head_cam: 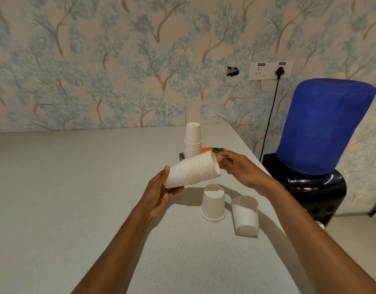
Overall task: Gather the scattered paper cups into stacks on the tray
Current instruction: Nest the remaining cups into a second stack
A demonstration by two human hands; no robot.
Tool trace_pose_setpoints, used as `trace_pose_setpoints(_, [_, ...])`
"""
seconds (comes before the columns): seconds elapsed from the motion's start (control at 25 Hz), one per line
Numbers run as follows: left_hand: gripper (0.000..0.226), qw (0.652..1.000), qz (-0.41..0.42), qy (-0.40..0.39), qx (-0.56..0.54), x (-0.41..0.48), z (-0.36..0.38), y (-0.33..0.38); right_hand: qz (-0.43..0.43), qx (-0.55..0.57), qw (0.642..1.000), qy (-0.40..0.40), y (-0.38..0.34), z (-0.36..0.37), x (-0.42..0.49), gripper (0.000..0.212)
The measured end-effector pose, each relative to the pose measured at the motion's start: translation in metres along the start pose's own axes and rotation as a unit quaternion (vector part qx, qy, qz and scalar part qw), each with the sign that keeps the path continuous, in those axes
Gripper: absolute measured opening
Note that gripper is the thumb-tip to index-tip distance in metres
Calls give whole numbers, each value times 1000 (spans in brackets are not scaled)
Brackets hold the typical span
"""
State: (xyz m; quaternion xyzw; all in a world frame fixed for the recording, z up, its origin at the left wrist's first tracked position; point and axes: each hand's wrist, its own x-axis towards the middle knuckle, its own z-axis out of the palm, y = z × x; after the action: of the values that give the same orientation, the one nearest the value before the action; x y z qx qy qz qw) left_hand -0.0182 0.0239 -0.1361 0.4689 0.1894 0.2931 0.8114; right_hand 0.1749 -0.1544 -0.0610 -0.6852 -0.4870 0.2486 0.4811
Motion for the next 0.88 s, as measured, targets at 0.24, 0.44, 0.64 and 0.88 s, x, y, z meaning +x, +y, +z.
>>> trace_pose_setpoints(0.24, [48,999,16,33,-31,1,-12,9,63,-116,983,-127,15,-19,-26,67])
trace_pose_setpoints(0.44, [53,999,17,33,-37,-1,-17,10,53,-248,957,-142,23,14,-19,73])
trace_pose_setpoints(0.64, [53,998,21,38,-38,-3,-17,13,44,-222,971,-77,23,15,-13,63])
trace_pose_setpoints(0.88, [57,999,20,36,-35,-3,-24,13,-8,-41,998,56,-1,-17,-6,51])
